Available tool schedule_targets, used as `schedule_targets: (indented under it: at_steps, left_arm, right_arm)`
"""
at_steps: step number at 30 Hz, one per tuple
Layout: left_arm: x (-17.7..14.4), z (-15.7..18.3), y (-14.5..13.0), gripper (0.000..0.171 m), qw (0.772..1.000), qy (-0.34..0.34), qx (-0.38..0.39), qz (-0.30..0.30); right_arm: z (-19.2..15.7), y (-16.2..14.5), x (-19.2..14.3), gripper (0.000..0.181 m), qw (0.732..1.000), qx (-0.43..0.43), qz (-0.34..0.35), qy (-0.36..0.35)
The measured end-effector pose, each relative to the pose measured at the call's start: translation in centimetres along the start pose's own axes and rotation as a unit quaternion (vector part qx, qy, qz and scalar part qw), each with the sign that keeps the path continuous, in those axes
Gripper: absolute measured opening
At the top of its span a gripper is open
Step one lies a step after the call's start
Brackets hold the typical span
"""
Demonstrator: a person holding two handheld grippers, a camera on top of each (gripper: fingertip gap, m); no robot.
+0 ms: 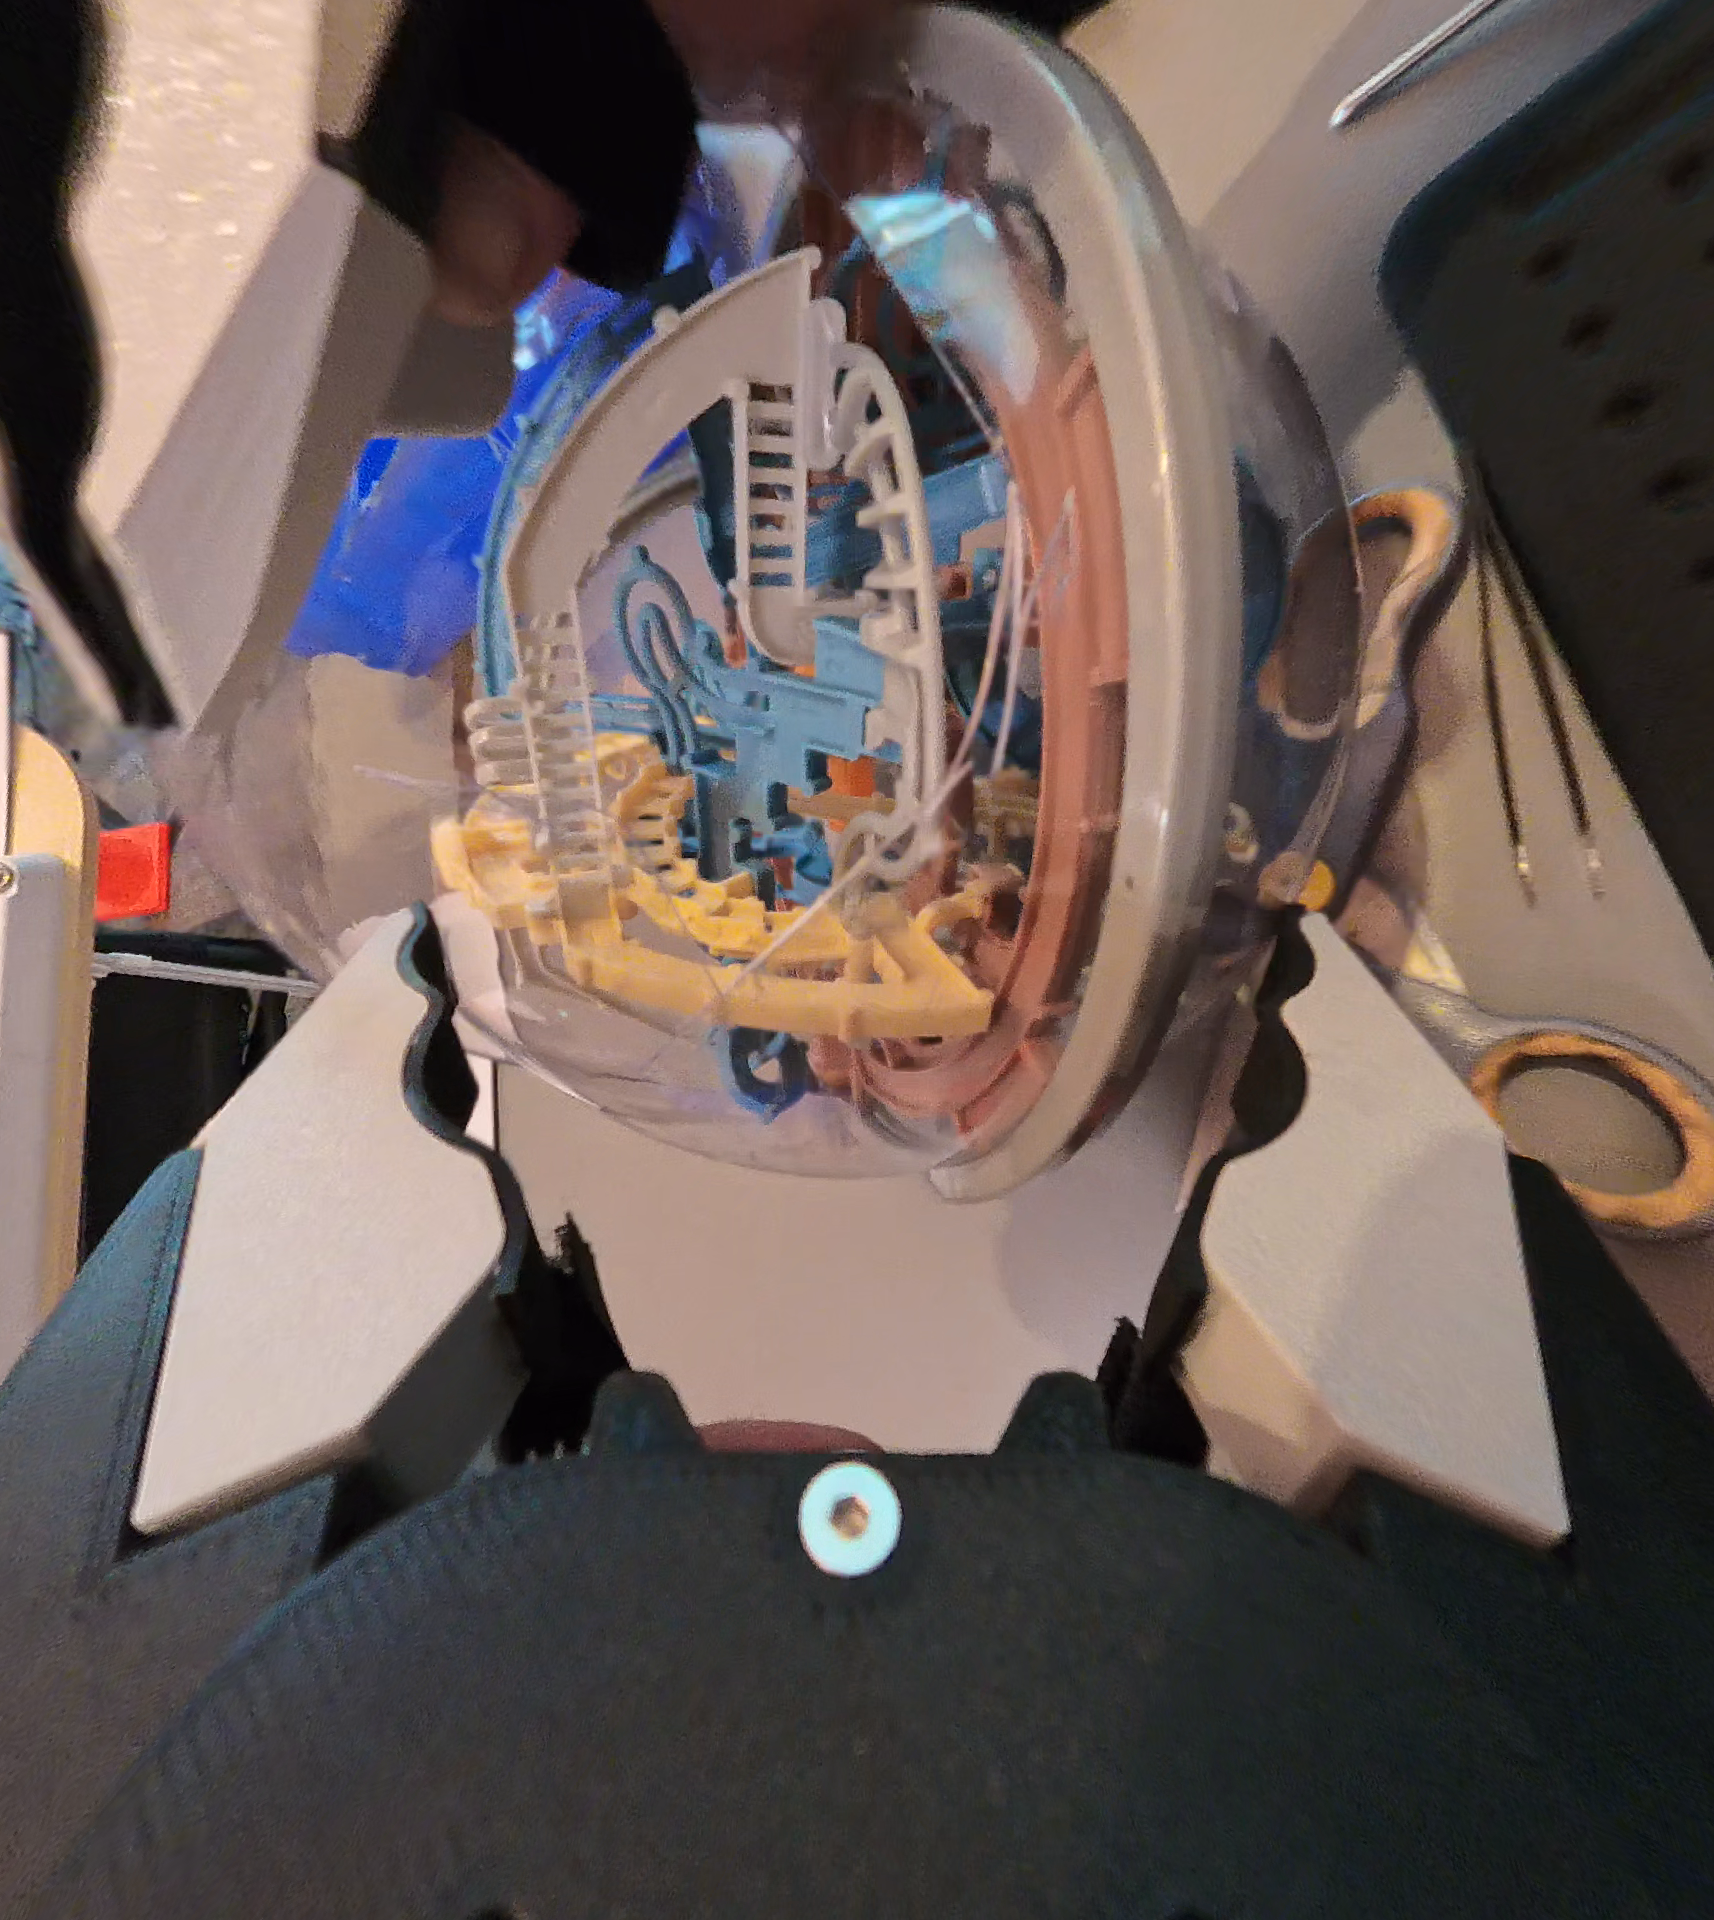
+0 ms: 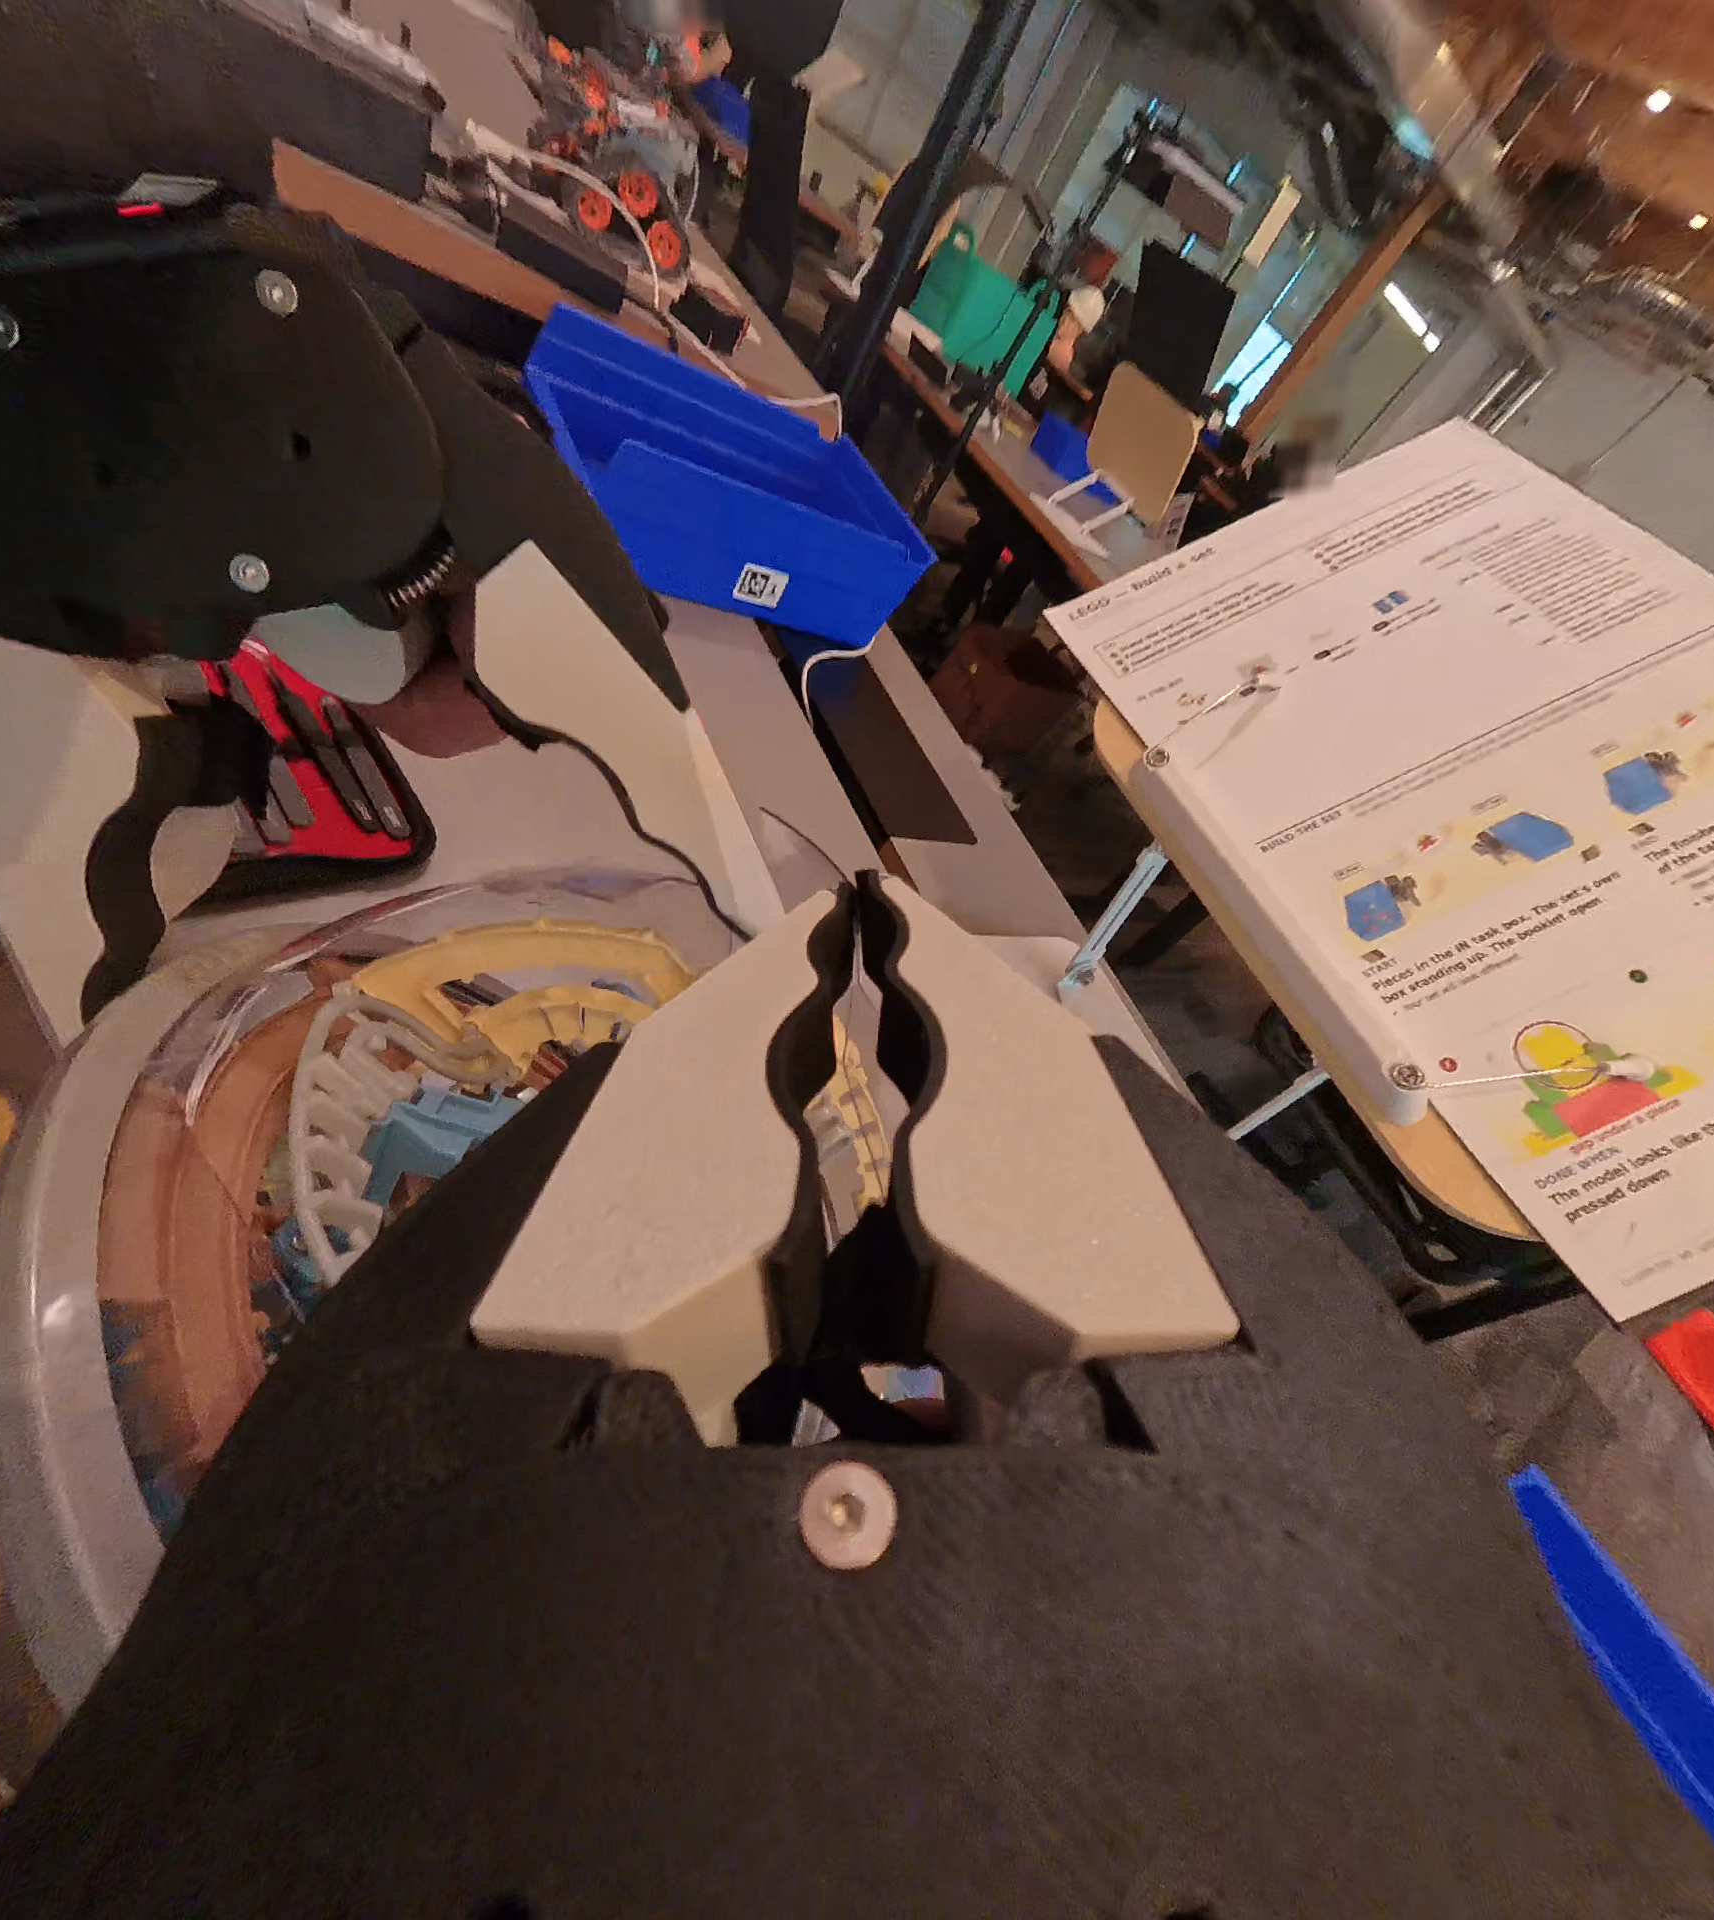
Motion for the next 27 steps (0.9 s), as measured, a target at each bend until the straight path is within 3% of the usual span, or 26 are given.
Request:
schedule_targets:
  at_steps: [6, 13, 18, 19, 21, 27]
  left_arm:
    - [-3.7, 2.1, -1.2, 0.142, 0.994, -0.037, -0.047, 0.089]
    - [-7.7, 2.4, -2.6, 0.109, 0.983, -0.062, -0.080, 0.151]
    - [-11.3, 2.0, -4.4, 0.096, 0.967, -0.055, -0.133, 0.211]
    - [-12.0, 1.5, -4.9, 0.095, 0.965, -0.029, -0.149, 0.216]
    - [-12.5, 0.2, -5.3, 0.097, 0.969, 0.042, -0.161, 0.184]
    - [-8.8, -1.9, -2.1, 0.100, 0.986, 0.042, -0.122, 0.104]
  right_arm:
    - [-2.7, 0.8, 0.0, 0.000, 0.999, -0.038, 0.015, 0.003]
    - [-4.1, 2.2, 0.2, 0.000, 0.998, -0.056, 0.026, 0.017]
    - [-4.3, 1.9, 0.3, 0.000, 0.998, -0.043, 0.023, 0.027]
    - [-4.4, 2.0, 0.1, 0.000, 0.998, -0.044, 0.024, 0.028]
    - [-4.6, 2.5, 0.0, 0.000, 0.998, -0.053, 0.022, 0.026]
    - [-5.6, 4.0, 0.6, 0.000, 0.997, -0.063, 0.014, 0.032]
Point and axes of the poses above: each gripper's, where its closed fingertips meet, x out along the fingers, y out of its top, z = x × y across the jaws, the point moved 10 cm from there along -x, back along the fingers, and after that the axes turned 9 degrees about -z, right-handed, at the moved point
